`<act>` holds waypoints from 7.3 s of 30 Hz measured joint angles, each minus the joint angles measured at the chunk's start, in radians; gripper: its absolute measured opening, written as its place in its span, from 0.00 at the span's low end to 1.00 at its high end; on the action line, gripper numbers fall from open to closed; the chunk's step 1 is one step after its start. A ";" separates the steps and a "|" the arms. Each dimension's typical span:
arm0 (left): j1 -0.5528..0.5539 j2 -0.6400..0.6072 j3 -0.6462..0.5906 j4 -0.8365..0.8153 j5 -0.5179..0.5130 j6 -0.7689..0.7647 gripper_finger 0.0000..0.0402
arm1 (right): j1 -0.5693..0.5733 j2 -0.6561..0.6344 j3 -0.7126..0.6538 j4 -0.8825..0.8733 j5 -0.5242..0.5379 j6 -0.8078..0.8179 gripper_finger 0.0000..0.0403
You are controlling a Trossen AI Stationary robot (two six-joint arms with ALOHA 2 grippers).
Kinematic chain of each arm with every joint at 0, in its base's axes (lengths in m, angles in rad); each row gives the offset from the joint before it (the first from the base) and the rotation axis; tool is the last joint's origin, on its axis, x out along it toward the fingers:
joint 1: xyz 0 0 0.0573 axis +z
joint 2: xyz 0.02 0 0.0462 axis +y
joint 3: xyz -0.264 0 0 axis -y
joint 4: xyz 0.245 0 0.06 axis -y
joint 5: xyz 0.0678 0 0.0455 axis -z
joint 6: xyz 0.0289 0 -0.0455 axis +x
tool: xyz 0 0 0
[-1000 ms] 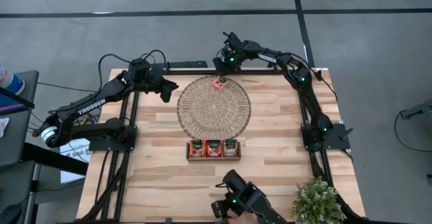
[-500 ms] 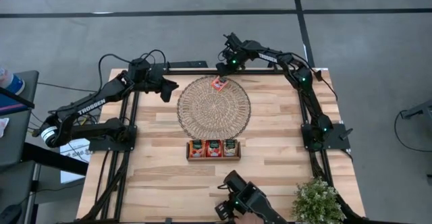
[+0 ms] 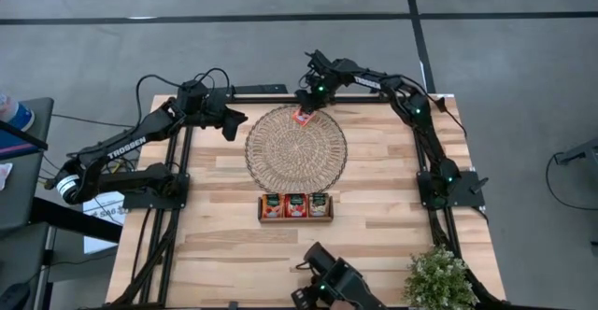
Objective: Pick & Place Tea
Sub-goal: Put the orange tea bag into the left section of the wooden organizer
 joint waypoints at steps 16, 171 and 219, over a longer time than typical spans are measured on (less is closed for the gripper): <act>0.000 0.000 0.000 -0.001 0.003 -0.001 0.22 | 0.069 -0.001 0.125 0.090 0.071 0.070 0.18; -0.021 0.000 0.000 0.001 0.072 -0.059 0.22 | -0.006 0.179 0.315 -0.527 0.232 -0.240 0.50; -0.022 0.000 0.000 0.001 0.075 -0.060 0.22 | -0.009 0.149 0.409 -0.607 0.344 -0.240 0.00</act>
